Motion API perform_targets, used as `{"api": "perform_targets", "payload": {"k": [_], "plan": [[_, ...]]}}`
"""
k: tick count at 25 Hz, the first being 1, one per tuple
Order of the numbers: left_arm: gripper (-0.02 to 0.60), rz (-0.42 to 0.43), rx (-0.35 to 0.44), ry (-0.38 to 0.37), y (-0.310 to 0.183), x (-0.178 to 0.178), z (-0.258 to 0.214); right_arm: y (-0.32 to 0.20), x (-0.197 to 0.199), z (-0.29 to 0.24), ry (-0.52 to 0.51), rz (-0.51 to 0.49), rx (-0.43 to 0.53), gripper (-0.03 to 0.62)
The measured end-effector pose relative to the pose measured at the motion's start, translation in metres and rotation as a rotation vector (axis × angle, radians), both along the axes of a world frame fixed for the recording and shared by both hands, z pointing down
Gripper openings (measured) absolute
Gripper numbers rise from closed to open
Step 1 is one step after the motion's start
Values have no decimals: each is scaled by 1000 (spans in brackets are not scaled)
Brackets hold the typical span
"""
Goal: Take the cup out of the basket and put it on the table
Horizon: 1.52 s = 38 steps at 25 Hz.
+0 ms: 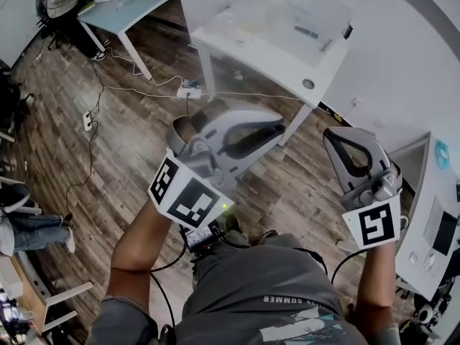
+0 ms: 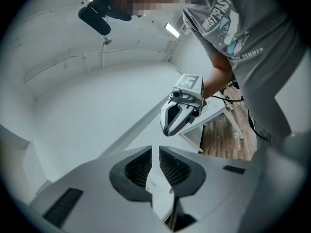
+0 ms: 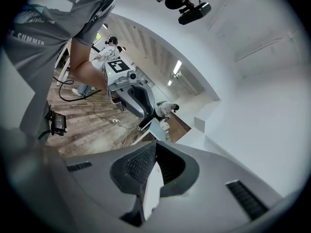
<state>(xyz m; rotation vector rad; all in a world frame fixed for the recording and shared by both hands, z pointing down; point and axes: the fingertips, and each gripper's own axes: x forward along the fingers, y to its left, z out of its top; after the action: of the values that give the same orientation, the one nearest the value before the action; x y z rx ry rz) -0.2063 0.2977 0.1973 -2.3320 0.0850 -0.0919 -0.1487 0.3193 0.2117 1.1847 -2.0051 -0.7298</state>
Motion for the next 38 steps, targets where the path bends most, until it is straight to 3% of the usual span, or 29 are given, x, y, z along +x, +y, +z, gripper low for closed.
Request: {"api": "perform_targets", "payload": {"k": [7,23,30,38], "plan": [[55,-6,12,-24,-27,29,13,-25,30,9,24,-16,7,11],[55,-77,152,-92,-76,162,9,-76,155,12,11,-96,82,11],[55,-74,189,-116,-104,181,11,-107,172,10,77,-94,133,11],[55,-24,197,-81,-165,181,12,-164,172,4,122,-36,154,11]]}}
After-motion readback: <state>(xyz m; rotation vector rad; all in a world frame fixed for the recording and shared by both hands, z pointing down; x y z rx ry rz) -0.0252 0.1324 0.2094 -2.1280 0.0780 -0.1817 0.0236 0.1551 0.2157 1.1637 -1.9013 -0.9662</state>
